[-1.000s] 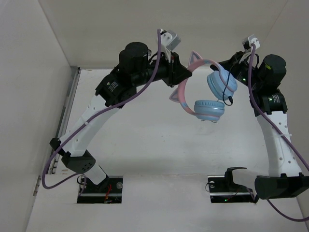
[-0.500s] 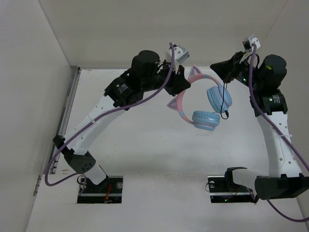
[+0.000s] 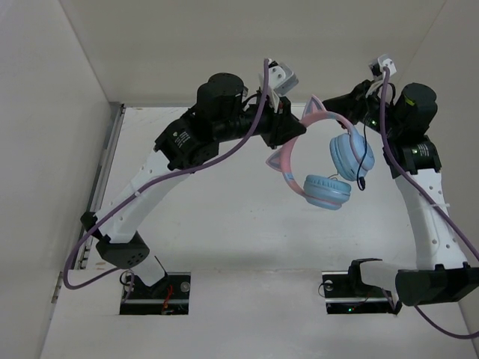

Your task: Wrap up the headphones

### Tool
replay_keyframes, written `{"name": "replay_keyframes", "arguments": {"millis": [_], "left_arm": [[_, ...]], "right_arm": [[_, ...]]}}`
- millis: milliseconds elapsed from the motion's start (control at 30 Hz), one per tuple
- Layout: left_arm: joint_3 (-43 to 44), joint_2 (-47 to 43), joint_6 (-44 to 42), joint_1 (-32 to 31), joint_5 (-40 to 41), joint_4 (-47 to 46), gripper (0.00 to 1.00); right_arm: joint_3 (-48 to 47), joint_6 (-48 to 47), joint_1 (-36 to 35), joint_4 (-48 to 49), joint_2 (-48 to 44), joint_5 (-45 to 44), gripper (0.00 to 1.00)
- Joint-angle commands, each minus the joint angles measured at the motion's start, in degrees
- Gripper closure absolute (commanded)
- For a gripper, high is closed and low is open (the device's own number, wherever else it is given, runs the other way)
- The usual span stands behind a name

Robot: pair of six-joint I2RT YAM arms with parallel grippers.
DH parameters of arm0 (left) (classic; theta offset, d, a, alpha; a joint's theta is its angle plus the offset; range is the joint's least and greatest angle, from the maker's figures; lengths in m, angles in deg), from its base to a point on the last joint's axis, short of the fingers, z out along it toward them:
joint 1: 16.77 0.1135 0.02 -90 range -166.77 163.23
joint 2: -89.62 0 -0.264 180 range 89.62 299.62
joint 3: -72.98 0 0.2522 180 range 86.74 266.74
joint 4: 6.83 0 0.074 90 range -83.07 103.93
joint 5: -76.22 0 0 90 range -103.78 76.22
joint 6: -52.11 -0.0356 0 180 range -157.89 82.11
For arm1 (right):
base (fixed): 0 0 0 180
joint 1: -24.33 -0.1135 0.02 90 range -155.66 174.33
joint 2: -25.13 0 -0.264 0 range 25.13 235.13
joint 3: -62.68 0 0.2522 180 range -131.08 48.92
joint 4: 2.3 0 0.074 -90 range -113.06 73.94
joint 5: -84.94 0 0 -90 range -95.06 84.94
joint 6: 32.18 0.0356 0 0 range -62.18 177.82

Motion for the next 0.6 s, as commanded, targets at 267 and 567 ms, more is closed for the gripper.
{"name": "replay_keyframes", "arguments": {"millis": [267, 567], "left_arm": [[-9.0, -2.71, 0.82, 0.81, -1.9, -5.64, 1.0], [-18.5, -5.0, -1.38, 5.9, 4.24, -5.63, 1.0]], "right_arm": [[-8.97, -8.26, -4.39, -3.99, 3.38, -6.01, 1.0], [-11.53, -14.33, -7.04, -6.11, 5.76, -10.5, 1.0]]}}
